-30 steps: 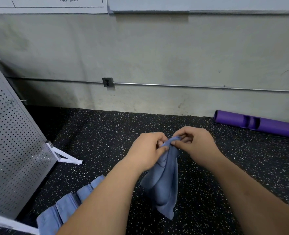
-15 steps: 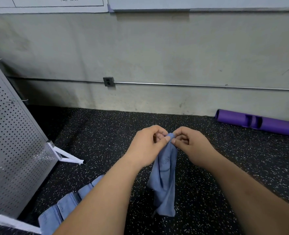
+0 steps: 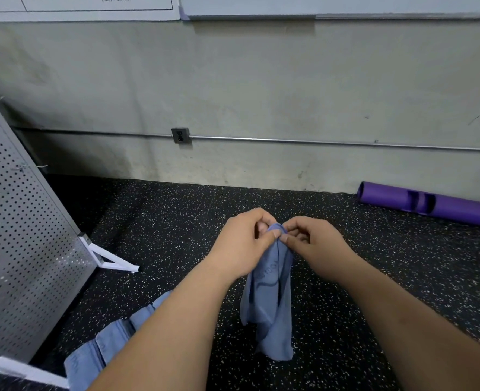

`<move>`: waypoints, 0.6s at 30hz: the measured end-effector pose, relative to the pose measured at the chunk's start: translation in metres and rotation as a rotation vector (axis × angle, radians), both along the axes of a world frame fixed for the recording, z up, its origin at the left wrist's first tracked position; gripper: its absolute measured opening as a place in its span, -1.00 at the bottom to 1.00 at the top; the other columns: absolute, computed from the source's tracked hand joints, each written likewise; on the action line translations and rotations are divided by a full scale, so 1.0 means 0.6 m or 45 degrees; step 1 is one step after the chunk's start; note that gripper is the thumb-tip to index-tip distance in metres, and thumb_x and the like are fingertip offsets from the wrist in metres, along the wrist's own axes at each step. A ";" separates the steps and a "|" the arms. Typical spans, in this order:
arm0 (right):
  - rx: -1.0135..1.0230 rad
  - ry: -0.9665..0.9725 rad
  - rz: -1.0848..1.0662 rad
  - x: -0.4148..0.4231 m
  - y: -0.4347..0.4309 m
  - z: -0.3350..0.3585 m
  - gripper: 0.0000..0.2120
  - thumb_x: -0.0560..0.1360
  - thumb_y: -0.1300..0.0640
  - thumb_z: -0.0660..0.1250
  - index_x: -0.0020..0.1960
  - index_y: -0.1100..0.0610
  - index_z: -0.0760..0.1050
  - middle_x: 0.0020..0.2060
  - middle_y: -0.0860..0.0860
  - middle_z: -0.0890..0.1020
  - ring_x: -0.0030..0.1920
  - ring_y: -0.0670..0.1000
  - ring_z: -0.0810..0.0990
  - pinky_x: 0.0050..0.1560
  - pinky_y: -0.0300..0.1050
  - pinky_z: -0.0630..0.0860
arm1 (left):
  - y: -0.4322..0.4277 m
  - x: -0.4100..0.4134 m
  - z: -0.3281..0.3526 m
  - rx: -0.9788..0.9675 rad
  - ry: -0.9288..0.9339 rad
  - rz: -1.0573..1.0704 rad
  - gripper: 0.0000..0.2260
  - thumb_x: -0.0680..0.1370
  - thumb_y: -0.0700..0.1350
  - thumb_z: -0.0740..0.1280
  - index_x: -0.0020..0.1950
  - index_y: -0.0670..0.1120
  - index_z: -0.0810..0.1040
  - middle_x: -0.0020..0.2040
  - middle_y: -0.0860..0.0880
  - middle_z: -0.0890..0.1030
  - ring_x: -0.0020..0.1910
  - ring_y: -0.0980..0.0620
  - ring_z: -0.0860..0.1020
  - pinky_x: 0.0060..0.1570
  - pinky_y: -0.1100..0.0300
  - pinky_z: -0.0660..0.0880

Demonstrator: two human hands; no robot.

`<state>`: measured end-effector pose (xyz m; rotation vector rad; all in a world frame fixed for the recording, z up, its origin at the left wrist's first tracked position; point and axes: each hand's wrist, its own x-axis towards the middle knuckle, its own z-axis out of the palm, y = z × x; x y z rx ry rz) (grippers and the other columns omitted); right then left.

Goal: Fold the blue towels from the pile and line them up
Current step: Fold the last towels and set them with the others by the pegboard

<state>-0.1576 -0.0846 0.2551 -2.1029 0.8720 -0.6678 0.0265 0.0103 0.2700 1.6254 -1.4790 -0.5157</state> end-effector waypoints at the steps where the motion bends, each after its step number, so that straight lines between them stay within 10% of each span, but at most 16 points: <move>1: -0.012 -0.003 -0.009 0.001 0.000 0.000 -0.90 0.59 0.11 0.48 0.01 -0.10 0.68 -0.14 -0.07 0.71 -0.21 -0.02 0.61 -0.09 -0.12 0.63 | 0.001 0.000 0.000 0.011 -0.015 -0.002 -0.97 0.60 -0.01 0.49 -0.01 0.10 0.67 -0.20 0.06 0.65 -0.24 0.16 0.56 -0.13 0.12 0.56; 7: -0.101 0.191 0.009 0.003 0.007 -0.005 -0.87 0.59 0.12 0.47 -0.08 -0.10 0.63 -0.23 -0.14 0.67 -0.26 -0.23 0.55 -0.20 -0.36 0.45 | 0.002 0.000 0.008 -0.171 -0.039 0.113 -0.93 0.61 -0.05 0.47 -0.07 0.09 0.68 -0.18 0.07 0.64 -0.16 0.12 0.58 -0.06 0.19 0.53; 18: -0.137 0.518 -0.298 -0.040 -0.040 -0.022 -0.81 0.63 0.11 0.38 -0.13 -0.09 0.63 -0.34 -0.12 0.64 -0.33 -0.13 0.55 -0.35 -0.22 0.39 | -0.004 0.039 0.013 -0.525 0.312 0.669 -0.92 0.64 -0.03 0.45 -0.05 0.09 0.66 -0.06 0.04 0.68 -0.09 0.11 0.62 0.04 0.19 0.54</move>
